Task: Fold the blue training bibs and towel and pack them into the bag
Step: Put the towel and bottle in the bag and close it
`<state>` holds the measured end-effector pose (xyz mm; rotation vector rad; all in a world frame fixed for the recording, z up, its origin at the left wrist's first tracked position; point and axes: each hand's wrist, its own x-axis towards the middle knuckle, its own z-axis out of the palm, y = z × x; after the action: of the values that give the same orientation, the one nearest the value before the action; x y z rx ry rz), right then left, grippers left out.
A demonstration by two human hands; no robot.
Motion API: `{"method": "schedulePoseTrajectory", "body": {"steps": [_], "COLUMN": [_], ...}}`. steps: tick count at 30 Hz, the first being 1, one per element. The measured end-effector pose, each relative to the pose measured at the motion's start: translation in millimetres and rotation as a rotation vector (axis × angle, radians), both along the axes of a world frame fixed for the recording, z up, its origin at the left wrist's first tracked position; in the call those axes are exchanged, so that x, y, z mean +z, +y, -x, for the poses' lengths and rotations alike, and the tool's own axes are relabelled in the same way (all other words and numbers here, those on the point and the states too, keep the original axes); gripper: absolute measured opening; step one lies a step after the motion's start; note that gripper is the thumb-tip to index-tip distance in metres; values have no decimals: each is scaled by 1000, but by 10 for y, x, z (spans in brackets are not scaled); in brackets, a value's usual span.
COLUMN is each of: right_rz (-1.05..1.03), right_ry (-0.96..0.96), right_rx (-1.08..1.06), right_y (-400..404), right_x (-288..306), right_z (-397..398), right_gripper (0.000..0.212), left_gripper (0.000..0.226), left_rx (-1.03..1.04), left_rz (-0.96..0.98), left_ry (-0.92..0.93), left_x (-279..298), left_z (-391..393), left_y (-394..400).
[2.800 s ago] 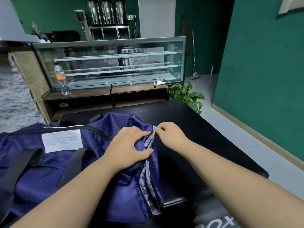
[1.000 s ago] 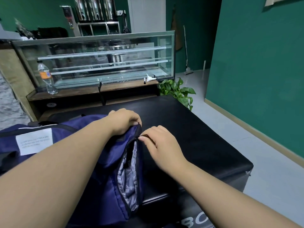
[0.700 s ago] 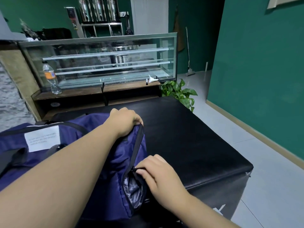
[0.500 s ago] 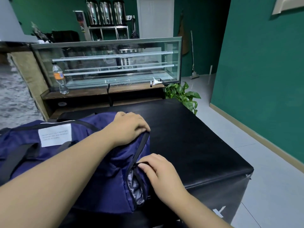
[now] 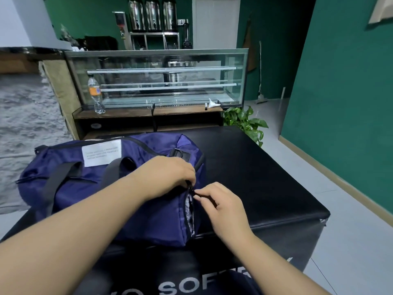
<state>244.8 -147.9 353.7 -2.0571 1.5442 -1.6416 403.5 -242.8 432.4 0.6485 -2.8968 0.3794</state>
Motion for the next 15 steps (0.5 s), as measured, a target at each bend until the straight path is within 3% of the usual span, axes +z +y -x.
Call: {"method": "schedulePoseTrajectory", "body": {"steps": [5, 9, 12, 15], "right_rz": [-71, -296, -407, -537], "right_ry": [490, 432, 484, 419], "right_rx": [59, 121, 114, 114], "right_y": [112, 242, 230, 229], "right_x": [-276, -491, -379, -290], "right_z": [114, 77, -2, -44], "right_gripper": [24, 31, 19, 21], "left_gripper": [13, 12, 15, 32], "left_rx": [244, 310, 312, 279], "left_rz": [-256, -296, -391, -394], "left_ry": [180, 298, 415, 519], "left_x": [70, -20, -89, -125], "left_z": [-7, 0, -12, -63], "left_y": [-76, -49, 22, 150]}}
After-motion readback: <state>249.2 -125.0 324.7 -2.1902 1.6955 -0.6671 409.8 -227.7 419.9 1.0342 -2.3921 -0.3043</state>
